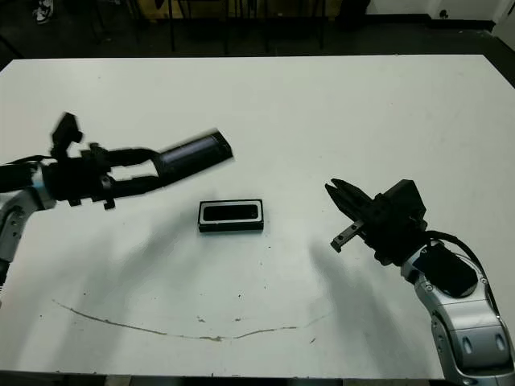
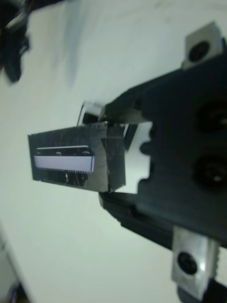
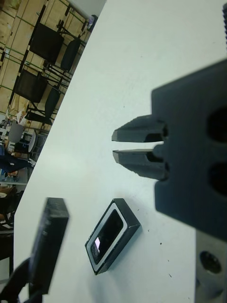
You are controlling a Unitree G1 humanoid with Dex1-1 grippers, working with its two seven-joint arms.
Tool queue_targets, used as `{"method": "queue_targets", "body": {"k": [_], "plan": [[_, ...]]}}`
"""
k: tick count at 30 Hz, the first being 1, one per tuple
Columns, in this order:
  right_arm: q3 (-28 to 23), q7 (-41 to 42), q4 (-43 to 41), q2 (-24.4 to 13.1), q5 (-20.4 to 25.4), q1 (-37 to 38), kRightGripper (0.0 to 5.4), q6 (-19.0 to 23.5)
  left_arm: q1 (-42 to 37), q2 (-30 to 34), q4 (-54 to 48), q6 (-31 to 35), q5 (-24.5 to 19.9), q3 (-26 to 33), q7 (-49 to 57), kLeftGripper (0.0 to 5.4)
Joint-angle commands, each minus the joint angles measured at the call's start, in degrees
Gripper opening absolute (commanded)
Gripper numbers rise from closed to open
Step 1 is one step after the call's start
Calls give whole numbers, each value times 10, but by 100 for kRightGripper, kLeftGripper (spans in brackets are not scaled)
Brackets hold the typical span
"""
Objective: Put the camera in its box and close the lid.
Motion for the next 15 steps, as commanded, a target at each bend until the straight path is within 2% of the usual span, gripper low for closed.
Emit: {"method": "queue_targets", "body": {"k": [1,7,15], "plan": [[0,4,8,-5,2,1,0,7,-15,14,22,13,15,-26,-27,245],[-1,12,18,-3,9,1,0,-2,-30,3,56,-1,27,-47,-48,245],[3,15,21,-6,-4,2,0,-17,-30,-16,78,-15,41,-53,-34,245]]}}
